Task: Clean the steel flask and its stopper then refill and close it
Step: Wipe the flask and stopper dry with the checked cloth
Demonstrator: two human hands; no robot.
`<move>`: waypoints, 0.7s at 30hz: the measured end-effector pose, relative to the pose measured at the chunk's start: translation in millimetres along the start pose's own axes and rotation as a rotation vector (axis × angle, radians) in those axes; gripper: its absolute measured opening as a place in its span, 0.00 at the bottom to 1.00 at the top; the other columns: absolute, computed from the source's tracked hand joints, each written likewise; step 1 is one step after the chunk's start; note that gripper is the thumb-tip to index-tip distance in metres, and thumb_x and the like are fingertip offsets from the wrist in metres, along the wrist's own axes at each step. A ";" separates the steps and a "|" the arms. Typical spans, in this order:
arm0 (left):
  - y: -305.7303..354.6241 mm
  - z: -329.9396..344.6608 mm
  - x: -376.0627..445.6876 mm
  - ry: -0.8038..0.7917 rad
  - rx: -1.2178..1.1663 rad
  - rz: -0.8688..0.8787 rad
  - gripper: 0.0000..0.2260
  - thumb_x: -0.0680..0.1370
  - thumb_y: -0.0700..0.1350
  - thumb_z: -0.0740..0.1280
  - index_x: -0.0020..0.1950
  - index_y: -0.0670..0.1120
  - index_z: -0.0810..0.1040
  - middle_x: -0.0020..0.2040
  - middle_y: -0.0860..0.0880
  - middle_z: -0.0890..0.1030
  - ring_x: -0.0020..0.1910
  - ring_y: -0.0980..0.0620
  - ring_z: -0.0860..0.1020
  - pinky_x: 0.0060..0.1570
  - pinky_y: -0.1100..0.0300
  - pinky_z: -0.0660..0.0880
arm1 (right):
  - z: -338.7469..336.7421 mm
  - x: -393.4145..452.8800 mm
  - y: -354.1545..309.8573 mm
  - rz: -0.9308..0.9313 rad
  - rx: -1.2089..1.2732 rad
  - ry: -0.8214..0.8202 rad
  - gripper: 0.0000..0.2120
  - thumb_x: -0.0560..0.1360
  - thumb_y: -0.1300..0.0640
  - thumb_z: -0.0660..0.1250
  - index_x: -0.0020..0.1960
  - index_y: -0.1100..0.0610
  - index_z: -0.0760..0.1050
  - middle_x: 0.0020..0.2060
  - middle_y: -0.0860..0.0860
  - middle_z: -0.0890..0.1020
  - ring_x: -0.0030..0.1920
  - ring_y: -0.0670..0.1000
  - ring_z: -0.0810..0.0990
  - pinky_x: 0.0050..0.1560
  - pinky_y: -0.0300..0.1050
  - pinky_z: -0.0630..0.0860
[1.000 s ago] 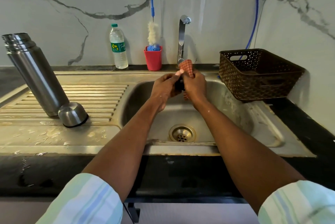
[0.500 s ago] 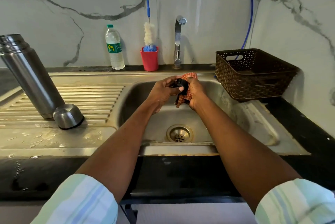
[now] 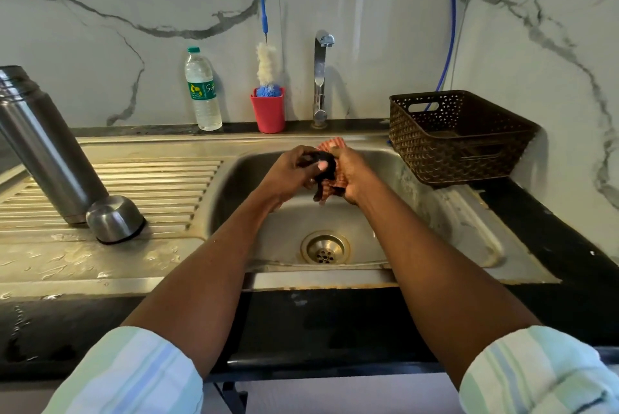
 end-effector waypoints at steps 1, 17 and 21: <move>0.3 3.2 -0.7 -0.031 0.101 0.063 0.16 0.78 0.45 0.70 0.65 0.44 0.75 0.55 0.47 0.82 0.53 0.51 0.81 0.50 0.60 0.78 | -1.7 -2.2 3.3 0.087 0.053 -0.069 0.12 0.80 0.54 0.60 0.50 0.60 0.79 0.38 0.55 0.82 0.34 0.52 0.79 0.37 0.45 0.76; 2.0 -18.7 0.8 0.356 0.313 0.042 0.14 0.78 0.50 0.69 0.60 0.44 0.80 0.49 0.47 0.83 0.49 0.48 0.81 0.50 0.56 0.76 | 1.0 -0.2 -15.7 -0.473 -0.231 0.230 0.11 0.78 0.47 0.66 0.50 0.54 0.80 0.41 0.50 0.84 0.40 0.49 0.83 0.36 0.42 0.79; -10.8 -37.4 -0.7 0.455 0.267 -0.074 0.18 0.76 0.53 0.72 0.60 0.43 0.79 0.50 0.48 0.81 0.49 0.49 0.78 0.48 0.56 0.74 | -5.3 6.4 -18.5 -0.309 0.153 0.192 0.14 0.77 0.48 0.67 0.55 0.58 0.79 0.47 0.54 0.85 0.47 0.54 0.84 0.47 0.49 0.82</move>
Point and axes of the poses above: each hand's wrist, its own x-axis towards the middle knuckle, its own z-axis out of the palm, y = z × x, the point moved 5 cm from there along x, towards the middle knuckle
